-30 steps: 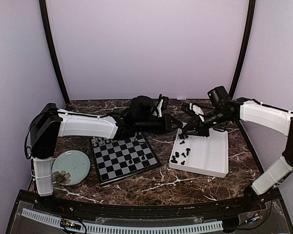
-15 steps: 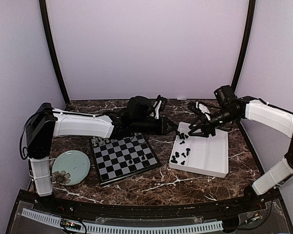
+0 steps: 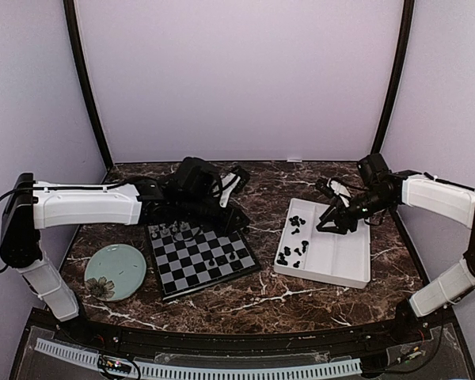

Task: Set up the chess pieces on the board
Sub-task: Place the king at d8.

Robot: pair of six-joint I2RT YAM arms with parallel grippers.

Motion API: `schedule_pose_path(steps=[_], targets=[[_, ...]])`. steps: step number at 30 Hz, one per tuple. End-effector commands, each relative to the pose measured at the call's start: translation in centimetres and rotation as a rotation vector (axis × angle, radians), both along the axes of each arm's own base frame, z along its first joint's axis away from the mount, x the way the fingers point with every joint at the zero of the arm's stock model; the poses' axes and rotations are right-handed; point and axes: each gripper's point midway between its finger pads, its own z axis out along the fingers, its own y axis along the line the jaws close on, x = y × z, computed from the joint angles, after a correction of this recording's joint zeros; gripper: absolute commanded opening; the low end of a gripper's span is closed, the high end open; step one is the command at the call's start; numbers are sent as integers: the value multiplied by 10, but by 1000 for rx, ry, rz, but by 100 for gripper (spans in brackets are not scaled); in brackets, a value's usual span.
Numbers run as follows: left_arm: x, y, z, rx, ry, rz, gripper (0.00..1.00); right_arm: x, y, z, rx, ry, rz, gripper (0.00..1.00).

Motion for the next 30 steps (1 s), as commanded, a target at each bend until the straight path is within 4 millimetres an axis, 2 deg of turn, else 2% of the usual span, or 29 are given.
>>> schedule_pose_path(steps=[1, 7, 13, 21, 30], targets=[[-17, 31, -16, 137, -27, -49, 7, 15, -3, 3, 3, -52, -47, 46], [-42, 58, -43, 243, 3, -123, 7, 14, -6, -4, -10, -72, -57, 46], [-52, 77, -58, 270, 7, -115, 7, 13, -7, 2, -2, -105, -54, 47], [-64, 75, -72, 274, 39, -132, 8, 11, -8, 5, -2, -130, -54, 48], [-63, 71, -90, 328, 70, -127, 7, 11, -8, 5, -1, -126, -53, 48]])
